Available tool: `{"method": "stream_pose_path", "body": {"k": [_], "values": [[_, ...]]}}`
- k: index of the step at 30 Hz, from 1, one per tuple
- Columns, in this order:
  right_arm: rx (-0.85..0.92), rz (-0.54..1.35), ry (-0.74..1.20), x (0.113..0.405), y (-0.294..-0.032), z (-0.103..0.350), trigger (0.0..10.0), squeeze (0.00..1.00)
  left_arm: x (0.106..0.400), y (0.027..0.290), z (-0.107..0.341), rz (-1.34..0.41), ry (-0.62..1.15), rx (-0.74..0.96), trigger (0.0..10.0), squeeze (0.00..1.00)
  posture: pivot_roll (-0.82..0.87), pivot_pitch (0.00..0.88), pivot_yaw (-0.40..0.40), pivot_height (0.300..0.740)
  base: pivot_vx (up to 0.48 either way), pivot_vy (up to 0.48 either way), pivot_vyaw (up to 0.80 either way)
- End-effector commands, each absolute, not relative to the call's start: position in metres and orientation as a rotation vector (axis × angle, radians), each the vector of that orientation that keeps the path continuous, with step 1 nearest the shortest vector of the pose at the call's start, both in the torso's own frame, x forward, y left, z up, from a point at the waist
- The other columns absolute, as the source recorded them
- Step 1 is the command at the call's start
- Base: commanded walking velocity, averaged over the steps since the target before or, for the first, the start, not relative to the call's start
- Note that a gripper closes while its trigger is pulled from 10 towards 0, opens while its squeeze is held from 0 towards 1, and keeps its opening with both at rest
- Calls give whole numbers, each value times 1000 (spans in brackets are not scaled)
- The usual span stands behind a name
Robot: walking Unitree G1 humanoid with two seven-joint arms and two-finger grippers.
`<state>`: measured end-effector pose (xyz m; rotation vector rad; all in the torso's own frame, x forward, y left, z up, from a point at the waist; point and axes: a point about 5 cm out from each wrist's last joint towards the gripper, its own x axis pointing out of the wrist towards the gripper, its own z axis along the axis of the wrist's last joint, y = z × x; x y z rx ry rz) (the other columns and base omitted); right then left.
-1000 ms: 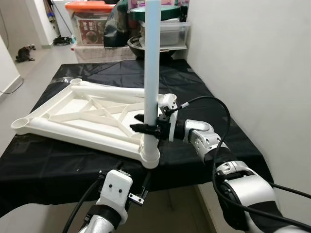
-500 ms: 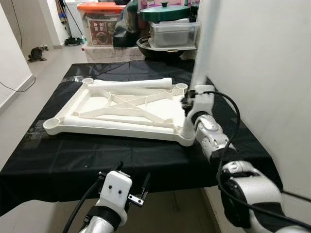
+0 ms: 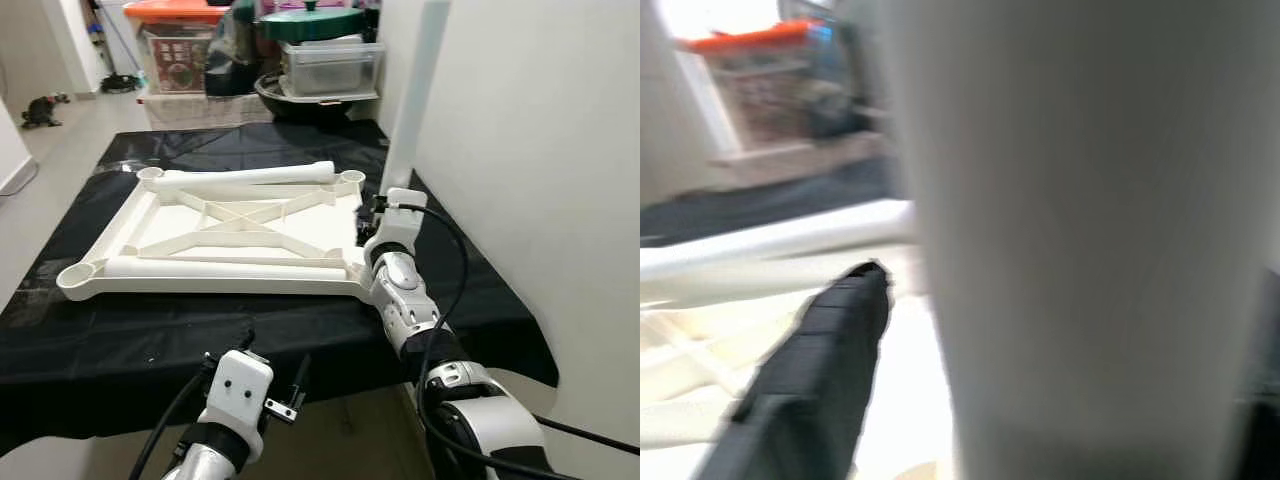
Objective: Building children table
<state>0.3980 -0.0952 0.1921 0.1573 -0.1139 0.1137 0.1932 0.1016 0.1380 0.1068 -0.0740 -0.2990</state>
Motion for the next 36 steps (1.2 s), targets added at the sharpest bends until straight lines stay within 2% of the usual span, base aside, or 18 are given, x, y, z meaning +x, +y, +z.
{"method": "stream_pose_path", "body": {"k": [1,2,3,6,10,15,19,20,21,22,28,30,31,32,33,34,35,36], "values": [[169,263,-128,398,-79,201,10000,0,193,101,133,-299,-54,110,10000,0,36,8,-42,740,0,0,0],[168,410,-102,397,-76,201,10000,0,194,101,133,-300,-55,109,10000,0,36,8,-42,740,0,0,0],[168,410,-102,397,-76,201,10000,0,194,101,133,-300,-55,109,10000,0,36,8,-42,740,0,0,0],[99,801,-31,388,-76,195,10000,0,194,101,132,-305,-55,109,10000,0,36,11,-42,740,0,0,0],[115,971,27,382,-78,192,10000,0,194,101,133,-306,-56,110,10000,0,38,11,-43,740,0,0,0],[147,1360,62,366,-77,197,10000,0,195,101,133,-304,-57,111,10000,0,38,11,-41,740,0,0,0],[136,1468,82,363,-73,198,9529,0,195,102,132,-305,-56,114,10000,0,38,11,-41,740,0,0,0],[135,1492,90,362,-72,197,4510,0,195,102,132,-303,-56,114,10000,0,38,11,-41,740,0,0,0],[135,1492,90,362,-72,197,4510,0,195,102,132,-303,-56,114,10000,0,38,11,-41,740,0,0,0],[136,1508,96,361,-71,197,0,0,195,102,133,-302,-56,114,10000,0,52,20,-44,740,0,0,0],[64,1401,109,363,-65,184,0,0,194,103,133,-300,-56,115,10000,0,52,20,-44,740,0,0,0],[23,1176,91,374,-67,181,0,0,194,102,133,-302,-56,114,10000,0,49,22,-40,740,0,0,0],[23,1176,91,374,-67,181,0,0,194,102,133,-302,-56,114,10000,0,49,22,-40,740,0,0,0],[24,1006,88,383,-72,181,0,0,194,103,133,-301,-56,113,10000,0,49,22,-40,740,0,0,0],[24,1006,88,383,-72,181,0,0,194,103,133,-301,-56,113,10000,0,49,22,-40,740,0,0,0],[29,855,83,390,-79,183,0,0,194,103,133,-300,-56,114,10000,0,49,22,-40,740,0,0,0],[29,855,83,390,-79,183,0,0,194,103,133,-300,-56,114,10000,0,49,22,-40,740,0,0,0],[43,671,83,398,-89,184,0,0,194,103,133,-299,-56,115,10000,0,49,22,-40,740,0,0,0]]}}
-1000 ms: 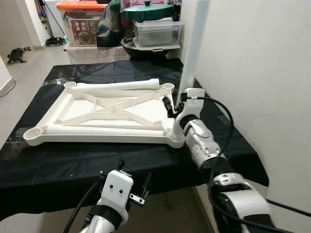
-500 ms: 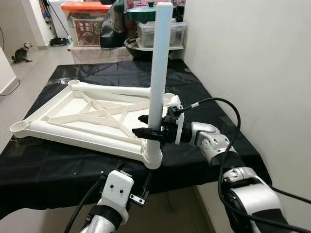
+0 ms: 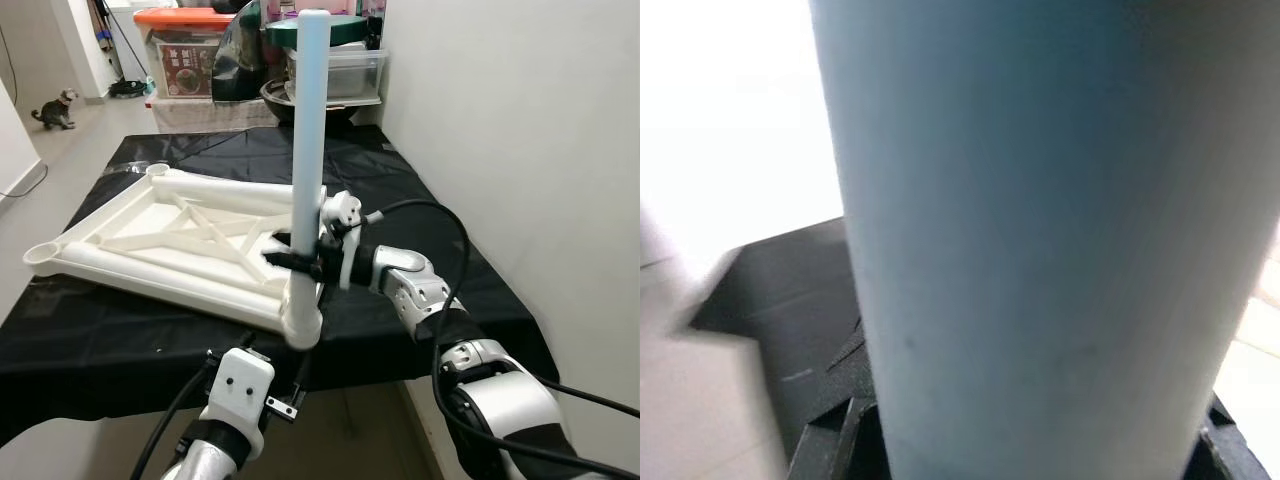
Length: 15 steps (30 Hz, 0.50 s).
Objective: Building children table
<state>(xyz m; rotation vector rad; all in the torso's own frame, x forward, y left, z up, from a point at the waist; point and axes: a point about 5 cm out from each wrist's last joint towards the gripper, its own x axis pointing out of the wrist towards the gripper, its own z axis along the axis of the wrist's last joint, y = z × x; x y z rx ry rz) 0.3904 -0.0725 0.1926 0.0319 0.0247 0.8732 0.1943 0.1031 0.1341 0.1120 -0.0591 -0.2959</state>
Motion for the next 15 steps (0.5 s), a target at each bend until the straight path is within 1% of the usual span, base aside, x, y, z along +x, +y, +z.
{"method": "stream_pose_path", "body": {"k": [1,2,4,5,6,7,8,9,15], "values": [[58,465,81,405,-103,186,0,0,194,104,133,-299,-56,116,10000,0,49,22,-40,740,0,0,0],[58,465,81,405,-103,186,0,0,194,104,133,-299,-56,116,10000,0,49,22,-40,740,0,0,0],[74,148,79,408,-124,183,0,0,194,104,134,-299,-59,115,10000,0,36,28,-38,740,0,0,0],[79,38,82,406,-128,178,0,0,195,103,134,-301,-64,116,10000,0,37,29,-35,740,0,0,0],[79,38,82,406,-128,178,0,0,195,103,134,-301,-64,116,10000,0,37,29,-35,740,0,0,0],[84,-28,86,403,-128,173,0,0,195,102,136,-305,-73,122,10000,0,37,29,-35,740,0,0,0],[84,-28,86,403,-128,173,0,0,195,102,136,-305,-73,122,10000,0,37,29,-35,740,0,0,0],[104,-120,102,397,-124,165,0,0,197,100,143,-307,-100,118,10000,0,40,28,-40,740,0,0,0],[113,-193,133,395,-119,158,0,0,198,101,147,-305,-112,119,10000,0,49,29,-45,740,0,0,0]]}}
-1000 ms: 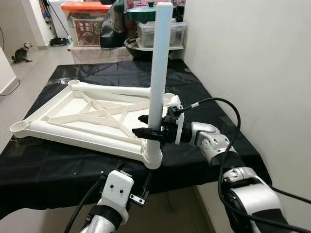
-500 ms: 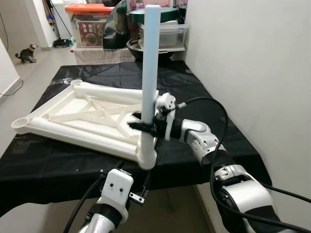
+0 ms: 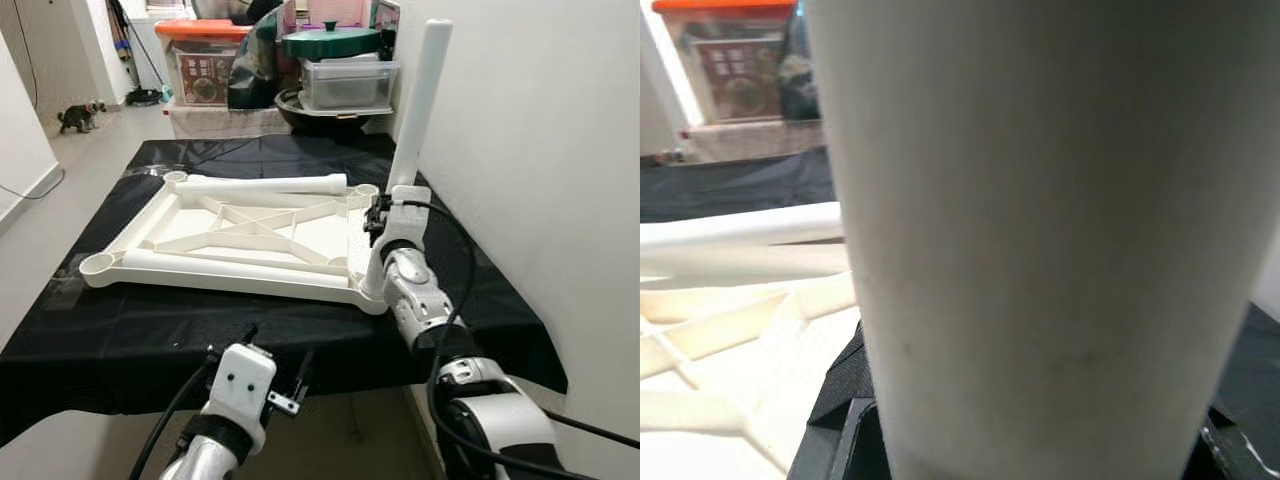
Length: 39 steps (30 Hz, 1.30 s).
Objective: Building children table
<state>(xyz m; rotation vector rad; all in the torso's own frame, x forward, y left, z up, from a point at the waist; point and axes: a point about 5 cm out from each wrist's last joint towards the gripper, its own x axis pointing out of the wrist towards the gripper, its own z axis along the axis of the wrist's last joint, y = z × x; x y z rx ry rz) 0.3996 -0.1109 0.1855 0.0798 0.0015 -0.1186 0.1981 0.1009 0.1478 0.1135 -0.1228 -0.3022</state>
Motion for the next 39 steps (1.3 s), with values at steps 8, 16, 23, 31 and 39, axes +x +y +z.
{"method": "stream_pose_path", "body": {"k": [8,16,23,31,39], "values": [[200,-54,67,398,-93,168,10000,1000,197,100,147,-313,-117,113,10000,0,45,29,-44,740,0,0,0],[258,438,7,399,-75,185,10000,0,197,98,148,-327,-122,103,10000,0,45,28,-45,740,0,0,0],[256,917,77,388,-77,186,10000,0,197,98,148,-329,-121,102,10000,0,45,28,-45,740,0,0,0],[166,1368,118,366,-75,183,10000,0,196,98,147,-330,-116,101,10000,0,50,24,-51,740,0,0,0],[151,1464,104,363,-69,187,0,0,195,96,146,-338,-114,97,10000,0,53,15,-52,740,0,0,0]]}}
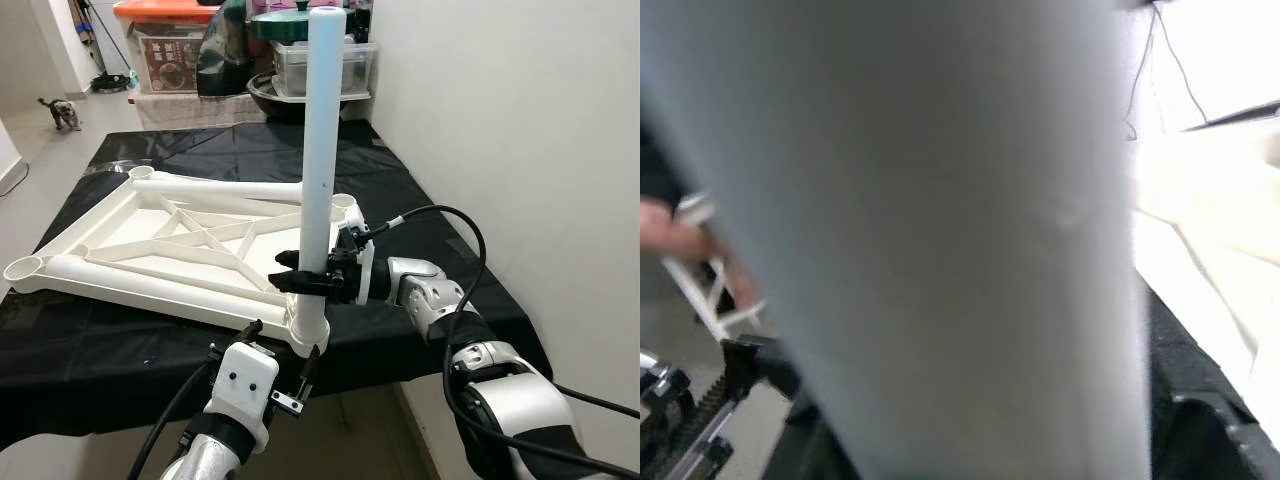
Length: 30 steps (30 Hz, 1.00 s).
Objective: Building children table
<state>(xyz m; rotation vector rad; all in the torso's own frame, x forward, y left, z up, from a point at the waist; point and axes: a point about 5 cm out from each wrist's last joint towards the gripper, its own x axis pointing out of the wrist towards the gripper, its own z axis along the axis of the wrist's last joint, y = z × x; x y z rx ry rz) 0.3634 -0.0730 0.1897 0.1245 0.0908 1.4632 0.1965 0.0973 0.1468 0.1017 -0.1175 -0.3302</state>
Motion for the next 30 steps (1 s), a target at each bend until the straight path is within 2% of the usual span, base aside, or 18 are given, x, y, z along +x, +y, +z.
{"method": "stream_pose_path", "body": {"k": [1,3,7,11,12,13,14,15,16,18,19,21,22,24,28,29,30], "values": [[151,1464,104,363,-69,187,0,0,195,96,146,-338,-114,97,10000,0,53,15,-52,740,0,0,0],[112,1321,104,371,-66,185,0,0,195,96,146,-338,-112,98,10000,0,53,15,-52,740,0,0,0],[76,1213,90,375,-67,183,0,0,194,96,145,-336,-111,98,10000,0,51,11,-53,740,0,0,0],[18,762,101,395,-82,179,0,0,195,97,145,-331,-108,100,10000,0,51,11,-53,740,0,0,0],[18,762,101,395,-82,179,0,0,195,97,145,-331,-108,100,10000,0,51,11,-53,740,0,0,0],[24,685,111,398,-86,179,0,0,195,97,144,-331,-108,100,10000,0,51,11,-53,740,0,0,0],[19,518,129,403,-98,177,0,0,195,97,144,-332,-106,99,10000,0,51,11,-53,740,0,0,0],[19,518,129,403,-98,177,0,0,195,97,144,-332,-106,99,10000,0,51,11,-53,740,0,0,0],[18,321,149,407,-113,174,0,0,195,97,143,-332,-104,99,10000,0,46,10,-48,740,0,0,0],[17,66,164,408,-132,170,0,0,195,97,142,-332,-101,100,10000,0,43,12,-48,740,0,0,0],[17,66,164,408,-132,170,0,0,195,97,142,-332,-101,100,10000,0,43,12,-48,740,0,0,0],[52,-96,179,406,-140,163,0,0,195,97,141,-332,-97,100,10000,0,43,12,-48,740,0,0,0],[52,-96,179,406,-140,163,0,0,195,97,141,-332,-97,100,10000,0,43,12,-48,740,0,0,0],[88,-188,209,400,-131,152,0,0,194,98,141,-332,-95,103,10000,0,47,19,-49,740,0,0,0],[91,-225,225,398,-125,147,0,0,194,98,141,-332,-94,105,10000,0,47,19,-49,740,0,0,0],[122,-166,210,396,-105,147,5333,0,195,98,142,-331,-95,104,10000,0,48,22,-51,740,0,0,0],[122,-166,210,396,-105,147,5333,0,195,98,142,-331,-95,104,10000,0,48,22,-51,740,0,0,0]]}}
